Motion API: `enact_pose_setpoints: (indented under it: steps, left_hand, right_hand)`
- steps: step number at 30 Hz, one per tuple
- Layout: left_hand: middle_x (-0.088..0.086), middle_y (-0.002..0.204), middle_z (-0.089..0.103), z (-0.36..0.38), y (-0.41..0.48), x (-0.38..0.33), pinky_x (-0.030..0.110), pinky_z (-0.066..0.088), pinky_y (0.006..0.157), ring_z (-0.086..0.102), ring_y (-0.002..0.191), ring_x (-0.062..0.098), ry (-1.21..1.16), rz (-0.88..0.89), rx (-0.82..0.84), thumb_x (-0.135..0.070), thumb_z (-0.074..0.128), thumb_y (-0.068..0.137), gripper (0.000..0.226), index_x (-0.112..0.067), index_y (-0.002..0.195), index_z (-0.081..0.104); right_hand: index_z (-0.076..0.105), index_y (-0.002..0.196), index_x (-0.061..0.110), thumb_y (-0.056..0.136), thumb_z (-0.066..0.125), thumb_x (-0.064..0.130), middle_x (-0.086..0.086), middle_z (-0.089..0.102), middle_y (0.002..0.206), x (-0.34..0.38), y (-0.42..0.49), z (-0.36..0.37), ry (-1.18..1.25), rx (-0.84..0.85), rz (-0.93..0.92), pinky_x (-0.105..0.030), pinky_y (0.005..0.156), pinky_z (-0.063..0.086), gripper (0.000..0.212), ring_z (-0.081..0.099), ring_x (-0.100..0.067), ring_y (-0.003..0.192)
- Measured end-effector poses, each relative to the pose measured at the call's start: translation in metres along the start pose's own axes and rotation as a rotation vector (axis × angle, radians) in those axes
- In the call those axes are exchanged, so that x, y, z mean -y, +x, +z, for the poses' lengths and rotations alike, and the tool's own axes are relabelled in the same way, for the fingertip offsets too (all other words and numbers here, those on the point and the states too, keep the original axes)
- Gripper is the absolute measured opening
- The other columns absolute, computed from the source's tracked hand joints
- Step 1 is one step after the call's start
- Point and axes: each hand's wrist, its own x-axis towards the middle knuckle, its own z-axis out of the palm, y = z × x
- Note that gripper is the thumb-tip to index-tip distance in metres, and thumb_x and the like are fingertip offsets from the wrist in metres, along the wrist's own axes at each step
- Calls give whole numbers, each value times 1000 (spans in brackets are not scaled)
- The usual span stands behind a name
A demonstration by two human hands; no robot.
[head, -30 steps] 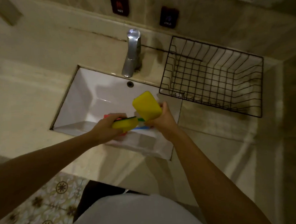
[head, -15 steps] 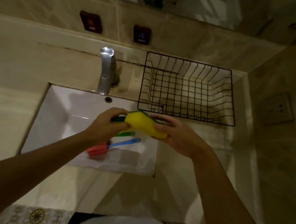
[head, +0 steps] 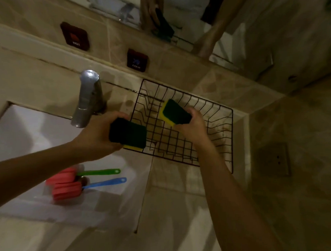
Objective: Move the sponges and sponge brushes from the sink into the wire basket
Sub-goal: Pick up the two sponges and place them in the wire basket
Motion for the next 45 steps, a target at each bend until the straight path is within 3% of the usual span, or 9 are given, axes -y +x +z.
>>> enact_pose_setpoints:
  steps: [7, 13, 23, 26, 28, 31, 34, 40, 45]
  left_hand:
    - [1, 118, 58, 0, 14, 13, 23, 48, 86, 57, 106, 11, 42, 20, -40, -7, 83, 62, 70, -21, 122, 51]
    - [-6, 113, 57, 7, 25, 23, 8, 46, 78, 54, 104, -2, 33, 6, -40, -10, 83, 61, 70, -25, 121, 50]
    - [-5, 117, 56, 11, 41, 21, 11, 49, 78, 56, 105, 1, 28, 13, -31, -10, 83, 62, 74, -23, 125, 47]
    - [-6, 118, 55, 12, 47, 15, 20, 50, 80, 57, 103, 5, -1, -29, -46, -10, 82, 63, 77, -26, 127, 45]
    - [-6, 120, 53, 14, 50, 10, 23, 51, 82, 57, 104, 8, -46, -53, -29, -9, 82, 63, 82, -25, 132, 41]
    - [-10, 120, 51, 19, 52, 2, 21, 52, 82, 56, 109, 8, -121, -45, -2, -8, 82, 62, 83, -27, 132, 40]
    - [-4, 126, 50, 25, 55, 2, 23, 54, 76, 58, 104, 11, -103, -74, -68, -12, 81, 66, 81, -29, 133, 38]
    - [5, 117, 53, 27, 59, 22, 16, 44, 59, 57, 76, 6, 130, -233, -158, -15, 81, 67, 70, -19, 128, 47]
    - [-6, 93, 59, 32, 56, 31, 15, 44, 61, 59, 78, 5, 73, -275, -63, -14, 76, 72, 54, -17, 121, 52]
  right_hand:
    - [66, 103, 19, 68, 80, 24, -3, 63, 97, -11, 50, 44, -355, -4, -153, -38, 84, 53, 38, 62, -24, 96]
    - [56, 122, 23, 69, 78, 18, -9, 57, 126, -20, 75, 66, -364, 57, -93, -44, 102, 43, 58, 52, -30, 117]
    - [56, 125, 17, 70, 79, 19, -8, 53, 127, 4, 56, 46, -274, 4, -138, -39, 94, 48, 60, 50, -28, 116]
    - [50, 134, 26, 72, 81, 24, 12, 56, 120, 26, 22, 20, 43, 385, -128, -25, 85, 51, 69, 53, -7, 108]
    - [47, 137, 25, 72, 81, 22, 5, 52, 132, 33, 3, 15, -11, 550, -250, -25, 92, 50, 73, 51, -9, 115]
    - [54, 132, 15, 71, 81, 16, -8, 55, 124, 36, -9, 16, -114, 433, -429, -30, 94, 49, 67, 50, -16, 112]
    - [58, 127, 12, 71, 81, 16, -9, 60, 118, 31, 1, 12, -159, 347, -498, -17, 86, 45, 61, 50, -10, 103]
    - [66, 111, 12, 72, 76, 12, -5, 68, 99, 4, 40, -1, -324, 57, -393, -22, 70, 47, 40, 53, -7, 83]
    - [66, 107, 19, 78, 71, 17, 5, 64, 91, -8, 60, 14, -360, 118, -298, -17, 62, 39, 30, 59, -9, 81]
